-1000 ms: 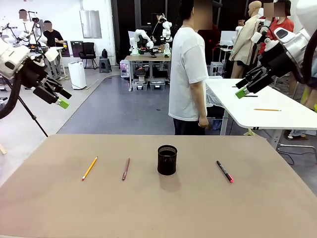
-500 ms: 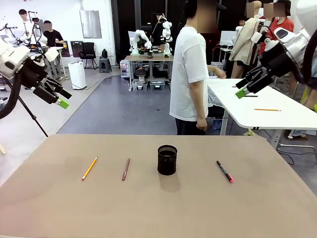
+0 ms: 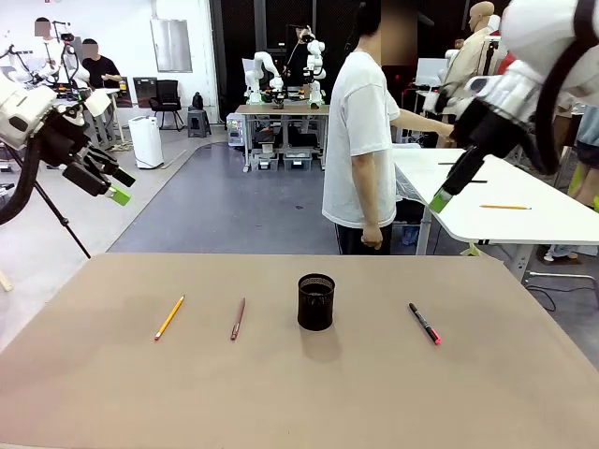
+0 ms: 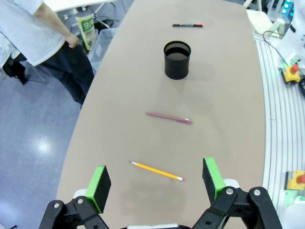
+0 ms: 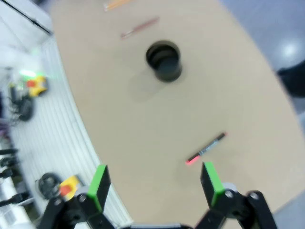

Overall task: Place the pens into the pen holder.
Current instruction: Pick up a writing instrument from the table and place it into the Pen holder.

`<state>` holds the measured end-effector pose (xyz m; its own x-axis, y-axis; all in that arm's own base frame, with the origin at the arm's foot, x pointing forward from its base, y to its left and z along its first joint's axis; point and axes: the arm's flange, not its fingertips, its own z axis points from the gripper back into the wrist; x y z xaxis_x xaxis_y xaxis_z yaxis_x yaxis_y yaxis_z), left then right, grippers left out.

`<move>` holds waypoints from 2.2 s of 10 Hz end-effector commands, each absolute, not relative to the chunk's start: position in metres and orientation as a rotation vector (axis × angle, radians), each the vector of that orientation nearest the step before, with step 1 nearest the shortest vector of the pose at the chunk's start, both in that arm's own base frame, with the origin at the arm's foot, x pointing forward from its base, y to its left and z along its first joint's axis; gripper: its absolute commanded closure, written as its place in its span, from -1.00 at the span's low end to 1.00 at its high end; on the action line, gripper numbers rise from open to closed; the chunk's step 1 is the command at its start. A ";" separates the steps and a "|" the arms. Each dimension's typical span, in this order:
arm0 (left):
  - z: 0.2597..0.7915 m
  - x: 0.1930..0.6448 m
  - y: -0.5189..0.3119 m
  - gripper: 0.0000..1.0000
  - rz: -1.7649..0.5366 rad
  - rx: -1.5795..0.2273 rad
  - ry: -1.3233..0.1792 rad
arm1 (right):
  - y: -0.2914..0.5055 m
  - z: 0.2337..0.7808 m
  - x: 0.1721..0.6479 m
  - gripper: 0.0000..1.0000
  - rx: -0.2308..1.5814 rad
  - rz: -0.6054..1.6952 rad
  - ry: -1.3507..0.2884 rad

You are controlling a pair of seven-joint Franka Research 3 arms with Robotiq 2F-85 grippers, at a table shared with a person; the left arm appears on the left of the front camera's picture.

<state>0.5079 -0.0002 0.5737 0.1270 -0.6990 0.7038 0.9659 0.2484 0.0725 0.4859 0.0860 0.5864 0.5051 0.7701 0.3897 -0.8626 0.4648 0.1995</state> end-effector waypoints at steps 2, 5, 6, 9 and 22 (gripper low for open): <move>0.574 0.507 0.000 -1.00 -1.276 -0.465 -0.711 | 0.117 0.579 0.518 -1.00 0.248 0.941 0.037; 0.574 0.507 0.000 -1.00 -1.276 -0.465 -0.711 | 0.127 0.518 0.514 -1.00 -0.080 0.734 -0.001; 0.574 0.507 0.000 -1.00 -1.276 -0.465 -0.711 | 0.121 0.499 0.505 -1.00 -0.168 0.659 -0.055; 0.574 0.507 0.000 -1.00 -1.276 -0.465 -0.711 | 0.100 0.476 0.484 -1.00 -0.059 0.531 -0.202; 0.574 0.507 0.000 -1.00 -1.276 -0.465 -0.711 | 0.124 0.363 0.566 -1.00 -0.003 0.316 -0.095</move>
<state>0.5079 -0.0001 0.5732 0.1279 -0.6990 0.7036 0.9660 0.2486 0.0714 0.5553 0.1203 0.3602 0.9342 0.3448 0.0914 -0.3430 0.9387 -0.0352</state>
